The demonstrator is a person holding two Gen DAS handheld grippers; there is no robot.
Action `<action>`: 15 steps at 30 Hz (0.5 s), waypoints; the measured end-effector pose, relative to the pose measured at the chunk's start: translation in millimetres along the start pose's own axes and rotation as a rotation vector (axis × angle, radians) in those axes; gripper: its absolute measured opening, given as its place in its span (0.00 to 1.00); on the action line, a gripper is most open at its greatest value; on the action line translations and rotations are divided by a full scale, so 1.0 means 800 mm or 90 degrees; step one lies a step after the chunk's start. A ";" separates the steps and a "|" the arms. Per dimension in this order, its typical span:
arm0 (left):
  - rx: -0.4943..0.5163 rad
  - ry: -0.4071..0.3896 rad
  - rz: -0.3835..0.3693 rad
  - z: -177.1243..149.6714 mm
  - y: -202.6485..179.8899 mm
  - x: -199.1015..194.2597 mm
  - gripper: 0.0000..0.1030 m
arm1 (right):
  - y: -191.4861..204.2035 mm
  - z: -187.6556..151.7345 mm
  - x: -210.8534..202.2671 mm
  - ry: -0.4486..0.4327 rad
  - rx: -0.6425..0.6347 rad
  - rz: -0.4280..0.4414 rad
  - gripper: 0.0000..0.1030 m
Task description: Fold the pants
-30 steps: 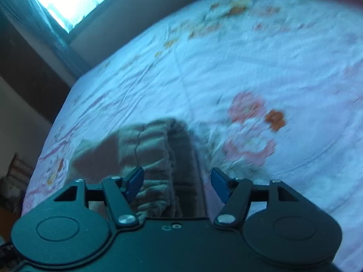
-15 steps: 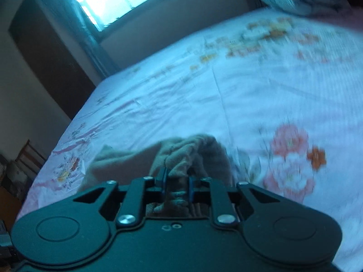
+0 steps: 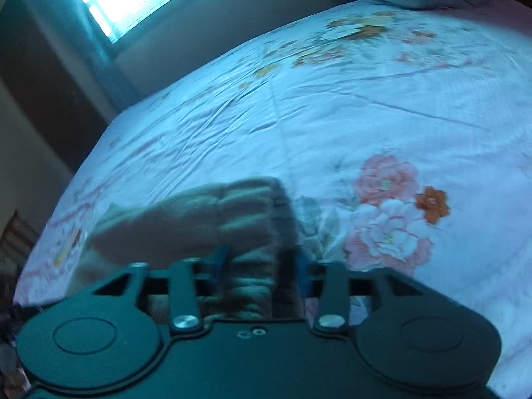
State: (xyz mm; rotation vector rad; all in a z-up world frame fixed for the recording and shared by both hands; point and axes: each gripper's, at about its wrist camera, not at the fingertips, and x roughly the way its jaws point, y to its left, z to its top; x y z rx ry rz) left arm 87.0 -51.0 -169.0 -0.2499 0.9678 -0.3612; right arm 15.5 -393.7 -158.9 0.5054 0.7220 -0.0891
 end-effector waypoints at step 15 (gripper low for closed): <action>0.063 -0.015 0.039 0.002 -0.025 -0.024 0.86 | 0.016 -0.031 -0.051 0.047 -0.025 -0.021 0.53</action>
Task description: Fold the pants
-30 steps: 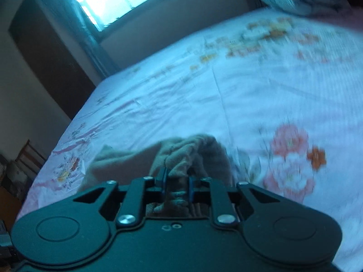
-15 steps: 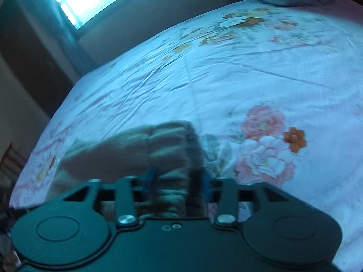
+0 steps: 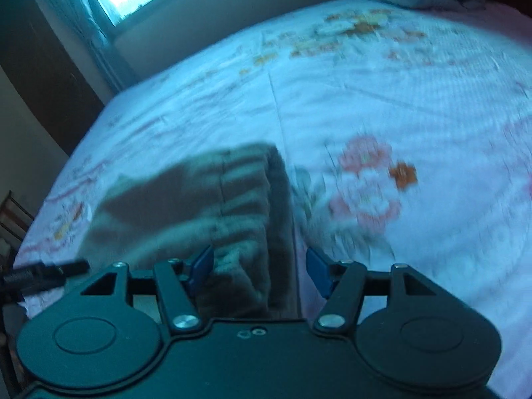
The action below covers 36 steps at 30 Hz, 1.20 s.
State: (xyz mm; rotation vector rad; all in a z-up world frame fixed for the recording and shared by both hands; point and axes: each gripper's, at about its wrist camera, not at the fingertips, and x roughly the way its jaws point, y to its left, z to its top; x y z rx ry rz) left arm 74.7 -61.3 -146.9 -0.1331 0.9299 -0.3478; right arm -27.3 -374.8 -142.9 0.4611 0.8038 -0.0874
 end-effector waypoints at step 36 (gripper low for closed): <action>-0.049 -0.018 0.041 -0.030 0.077 -0.039 0.87 | 0.044 0.025 -0.026 -0.118 0.186 0.137 0.24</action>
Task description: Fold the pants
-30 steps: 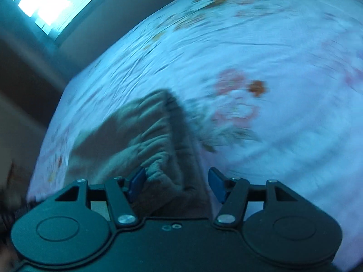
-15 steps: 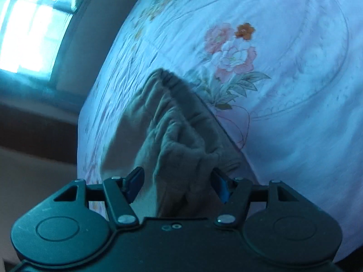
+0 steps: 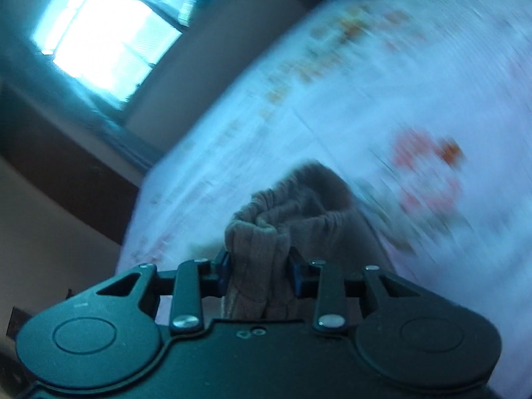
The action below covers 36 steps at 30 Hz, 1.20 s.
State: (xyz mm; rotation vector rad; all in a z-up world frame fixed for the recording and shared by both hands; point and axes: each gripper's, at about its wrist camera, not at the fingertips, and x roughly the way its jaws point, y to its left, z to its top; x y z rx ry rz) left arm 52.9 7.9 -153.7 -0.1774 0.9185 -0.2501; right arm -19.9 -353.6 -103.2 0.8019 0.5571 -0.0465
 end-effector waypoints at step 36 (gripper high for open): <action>0.076 0.036 -0.081 0.062 -0.079 0.063 0.92 | -0.067 0.031 0.053 0.120 -0.140 -0.169 0.56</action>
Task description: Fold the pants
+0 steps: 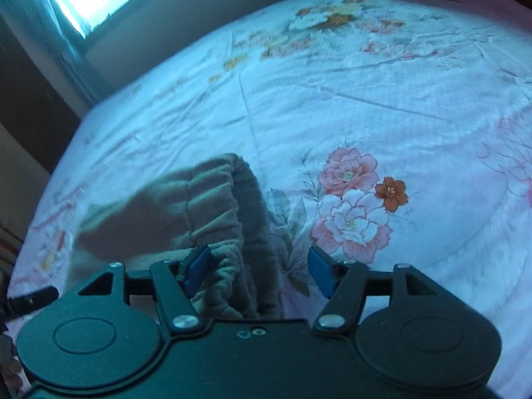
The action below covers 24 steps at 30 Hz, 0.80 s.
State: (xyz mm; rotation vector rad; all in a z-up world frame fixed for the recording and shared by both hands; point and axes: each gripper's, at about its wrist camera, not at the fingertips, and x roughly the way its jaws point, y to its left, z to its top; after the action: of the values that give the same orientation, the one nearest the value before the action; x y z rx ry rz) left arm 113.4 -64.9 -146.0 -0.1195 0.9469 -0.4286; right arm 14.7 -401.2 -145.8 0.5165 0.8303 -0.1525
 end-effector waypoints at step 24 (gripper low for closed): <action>0.006 0.052 -0.036 -0.035 0.000 0.059 1.00 | -0.036 -0.009 0.053 0.107 0.065 0.217 0.43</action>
State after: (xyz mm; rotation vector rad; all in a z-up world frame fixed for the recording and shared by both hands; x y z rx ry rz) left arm 115.1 -81.6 -198.1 -0.1215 1.0239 -0.4932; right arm 29.4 -419.5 -192.0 0.7660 0.8874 0.1650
